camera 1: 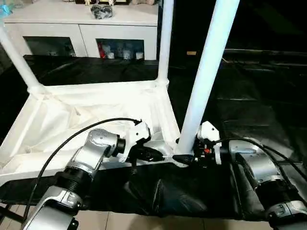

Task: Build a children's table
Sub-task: Rotate leg to tighten

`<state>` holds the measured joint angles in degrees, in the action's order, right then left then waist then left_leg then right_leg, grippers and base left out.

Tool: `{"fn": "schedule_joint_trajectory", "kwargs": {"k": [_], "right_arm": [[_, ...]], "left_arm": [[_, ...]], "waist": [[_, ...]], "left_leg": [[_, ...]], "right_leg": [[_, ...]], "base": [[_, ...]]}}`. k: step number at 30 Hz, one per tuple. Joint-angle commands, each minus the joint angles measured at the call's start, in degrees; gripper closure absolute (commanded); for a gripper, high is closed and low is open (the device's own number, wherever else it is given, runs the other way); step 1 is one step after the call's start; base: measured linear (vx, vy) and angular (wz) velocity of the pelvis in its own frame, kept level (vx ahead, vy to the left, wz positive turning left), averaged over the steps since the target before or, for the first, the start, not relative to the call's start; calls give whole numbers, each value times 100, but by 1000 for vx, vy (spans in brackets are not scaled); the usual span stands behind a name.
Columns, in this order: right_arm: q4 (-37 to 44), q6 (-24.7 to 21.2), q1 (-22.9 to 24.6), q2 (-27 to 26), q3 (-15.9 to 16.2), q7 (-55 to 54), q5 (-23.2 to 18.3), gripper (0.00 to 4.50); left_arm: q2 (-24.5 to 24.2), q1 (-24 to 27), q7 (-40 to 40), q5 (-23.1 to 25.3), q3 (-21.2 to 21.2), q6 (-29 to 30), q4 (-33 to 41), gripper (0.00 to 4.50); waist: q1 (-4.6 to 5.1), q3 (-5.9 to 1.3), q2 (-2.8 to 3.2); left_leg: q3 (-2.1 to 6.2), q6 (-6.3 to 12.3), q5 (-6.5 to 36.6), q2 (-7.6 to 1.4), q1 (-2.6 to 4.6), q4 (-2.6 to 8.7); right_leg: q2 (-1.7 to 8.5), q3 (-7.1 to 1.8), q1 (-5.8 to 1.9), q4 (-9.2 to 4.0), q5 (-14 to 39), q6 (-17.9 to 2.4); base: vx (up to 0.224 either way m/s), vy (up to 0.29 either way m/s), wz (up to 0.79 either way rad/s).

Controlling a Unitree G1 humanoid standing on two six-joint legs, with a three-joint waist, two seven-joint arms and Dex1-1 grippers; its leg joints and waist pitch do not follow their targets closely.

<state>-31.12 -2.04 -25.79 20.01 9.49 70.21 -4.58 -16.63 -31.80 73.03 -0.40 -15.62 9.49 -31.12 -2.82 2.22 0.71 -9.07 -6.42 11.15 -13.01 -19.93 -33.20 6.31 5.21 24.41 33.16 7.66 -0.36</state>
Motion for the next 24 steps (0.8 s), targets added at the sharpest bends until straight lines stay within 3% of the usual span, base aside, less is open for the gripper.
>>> {"fn": "schedule_joint_trajectory", "kwargs": {"k": [1, 8, 10, 11, 14, 16, 18, 19, 20, 24], "right_arm": [[150, -82, 165, -313, 646, 387, 35, 168], [-21, -126, 125, -597, 346, -352, 23, 185], [-152, -140, 73, -716, 237, -691, 54, 186], [-430, -202, -46, -971, 22, -1438, 122, 186], [-807, -240, -224, -1334, -248, -2498, 201, 187], [-872, -262, -258, -1403, -300, -2691, 206, 187], [-1171, -233, -433, -1790, -473, -3670, 287, 187], [-1171, -233, -433, -1790, -473, -3670, 287, 187], [-1329, -243, -539, -2004, -584, -4117, 306, 187], [-1411, -113, -616, -2224, -617, -4228, 298, 187]], "left_arm": [[201, -214, -159, -42, -102, -103, 19, 450], [385, -152, -650, -90, 73, -44, 121, 450], [467, -158, -841, -88, 135, -17, 123, 450], [616, -151, -1159, -57, 197, 22, 160, 450], [838, -150, -1623, 52, 212, 71, 171, 450], [877, -149, -1687, 67, 209, 79, 171, 450], [1131, -201, -2282, 216, 225, 164, 127, 450], [1131, -201, -2282, 216, 225, 164, 127, 450], [1285, -241, -2635, 297, 229, 234, 121, 450], [1484, -263, -2910, 357, 216, 294, 162, 450]], "waist": [[4, -338, -45], [14, -331, -49], [44, -317, -50], [52, -312, -60], [154, -293, -59], [205, -298, -49], [272, -297, -45], [289, -296, -43], [278, -302, -32], [266, -318, -36]], "left_leg": [[-135, 423, 1467, 55, -56, 388], [-130, 395, 1465, 58, -61, 396], [-130, 326, 1607, 73, -49, 397], [-126, 313, 1656, 78, -42, 398], [-82, 190, 1779, 93, -78, 410], [-67, 157, 1881, 110, -75, 398], [-71, 184, 1953, 107, -58, 396], [-67, 188, 1957, 116, -65, 396], [-67, 198, 1959, 120, -61, 392], [-85, 263, 1848, 100, -73, 397]], "right_leg": [[82, -157, -383, -392, 2104, -1095], [81, -154, -381, -393, 2135, -1079], [86, -146, -354, -437, 2483, -952], [85, -136, -348, -457, 2604, -910], [94, -85, -350, -507, 3125, -631], [97, -62, -334, -541, 3282, -538], [84, -72, -289, -553, 3195, -563], [82, -61, -303, -553, 3210, -566], [85, -57, -305, -557, 3210, -565], [76, -92, -302, -516, 2810, -698]], "base": [[0, 0, 0], [0, 0, 0], [0, 0, 0], [0, 0, 0], [0, 0, 0], [0, 0, 0], [0, 0, 0], [0, 0, 0], [0, 0, 0], [0, 0, 0]]}}
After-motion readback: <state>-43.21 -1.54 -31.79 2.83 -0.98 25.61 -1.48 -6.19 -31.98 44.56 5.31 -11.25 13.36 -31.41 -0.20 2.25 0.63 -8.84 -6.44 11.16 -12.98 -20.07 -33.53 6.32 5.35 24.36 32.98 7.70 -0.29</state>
